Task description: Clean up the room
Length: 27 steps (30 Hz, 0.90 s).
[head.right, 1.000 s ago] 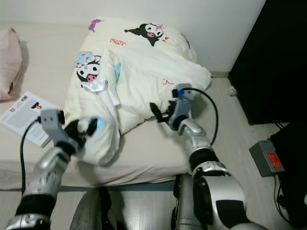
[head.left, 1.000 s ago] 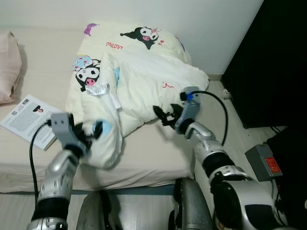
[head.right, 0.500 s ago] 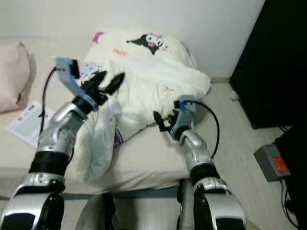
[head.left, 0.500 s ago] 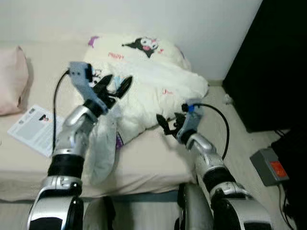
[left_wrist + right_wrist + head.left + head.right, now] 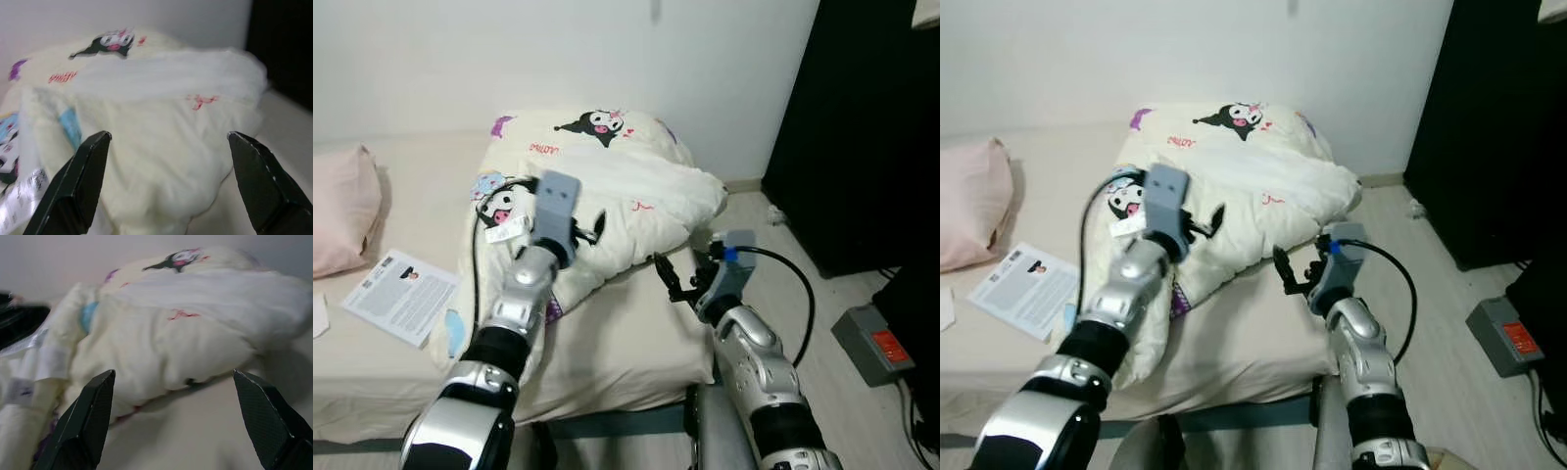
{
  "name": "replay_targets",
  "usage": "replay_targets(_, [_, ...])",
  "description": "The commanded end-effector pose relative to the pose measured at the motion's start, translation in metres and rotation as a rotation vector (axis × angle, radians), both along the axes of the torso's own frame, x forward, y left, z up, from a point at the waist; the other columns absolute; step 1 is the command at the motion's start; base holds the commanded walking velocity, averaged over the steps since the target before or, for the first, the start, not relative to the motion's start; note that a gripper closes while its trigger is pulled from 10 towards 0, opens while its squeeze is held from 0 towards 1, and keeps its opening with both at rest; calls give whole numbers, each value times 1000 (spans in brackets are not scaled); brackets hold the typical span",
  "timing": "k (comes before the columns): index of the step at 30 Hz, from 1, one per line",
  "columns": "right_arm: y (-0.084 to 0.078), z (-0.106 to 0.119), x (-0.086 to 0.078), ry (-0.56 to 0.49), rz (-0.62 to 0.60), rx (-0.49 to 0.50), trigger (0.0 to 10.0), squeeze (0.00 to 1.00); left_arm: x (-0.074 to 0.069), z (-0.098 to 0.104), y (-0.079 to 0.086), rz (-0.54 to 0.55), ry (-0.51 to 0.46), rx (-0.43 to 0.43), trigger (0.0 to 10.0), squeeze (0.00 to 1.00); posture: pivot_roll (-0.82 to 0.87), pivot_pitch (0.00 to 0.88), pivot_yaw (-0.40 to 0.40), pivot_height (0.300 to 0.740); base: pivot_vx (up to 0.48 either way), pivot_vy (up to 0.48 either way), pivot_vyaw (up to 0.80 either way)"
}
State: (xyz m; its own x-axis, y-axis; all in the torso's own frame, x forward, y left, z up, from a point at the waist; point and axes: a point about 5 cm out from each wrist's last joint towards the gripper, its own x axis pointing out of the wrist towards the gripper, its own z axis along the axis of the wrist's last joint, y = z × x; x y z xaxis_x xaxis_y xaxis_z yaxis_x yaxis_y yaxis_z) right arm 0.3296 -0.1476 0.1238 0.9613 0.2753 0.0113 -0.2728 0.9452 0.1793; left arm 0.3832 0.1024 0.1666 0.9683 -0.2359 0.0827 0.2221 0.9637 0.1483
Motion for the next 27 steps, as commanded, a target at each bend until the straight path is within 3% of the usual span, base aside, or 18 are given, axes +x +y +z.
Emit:
replay_targets(1, [-1, -3, -8, 26, -19, 16, 10000, 0, 0, -10, -2, 49, 47, 24, 10000, 0, -264, 96, 85, 550, 0, 0, 0])
replay_targets(9, [-9, 2, -27, 30, -33, 7, 10000, 0, 2, -24, 2, 171, 104, -32, 10000, 0, -318, 93, 73, 550, 0, 0, -148])
replay_targets(11, [-17, 11, -38, 20, -30, 2, 10000, 0, 7, -19, 21, 241, 79, -65, 10000, 0, -337, 92, 71, 550, 0, 0, -578])
replay_targets(13, [-17, 11, -38, 20, -30, 2, 10000, 0, 7, -19, 21, 241, 79, -65, 10000, 0, -337, 92, 71, 550, 0, 0, -569])
replay_targets(14, [-19, 14, -42, 11, -28, 5, 10000, 0, 10, -13, 34, 251, 69, -94, 10000, 0, -338, 97, 70, 550, 0, 0, 0])
replay_targets(15, [-19, 14, -42, 11, -28, 5, 10000, 0, 10, -13, 34, 251, 69, -94, 10000, 0, -338, 97, 70, 550, 0, 0, 0])
replay_targets(20, [-13, 21, -51, 11, -18, 13, 10000, 0, 14, -1, 78, 246, 39, -128, 10000, 0, -359, 115, 75, 550, 0, 0, 0])
replay_targets(22, [-11, 21, -53, 14, -12, 14, 10000, 0, 13, -1, 84, 254, 40, -126, 10000, 0, -367, 119, 71, 550, 0, 0, 0])
replay_targets(26, [-3, 19, -62, 45, 31, 12, 10000, 0, 6, -10, 113, 319, 79, -45, 10000, 0, -372, 128, 57, 550, 0, 0, 0])
replay_targets(27, [-3, 19, -62, 45, 31, 12, 10000, 0, 6, -10, 113, 319, 79, -45, 10000, 0, -372, 128, 57, 550, 0, 0, 0])
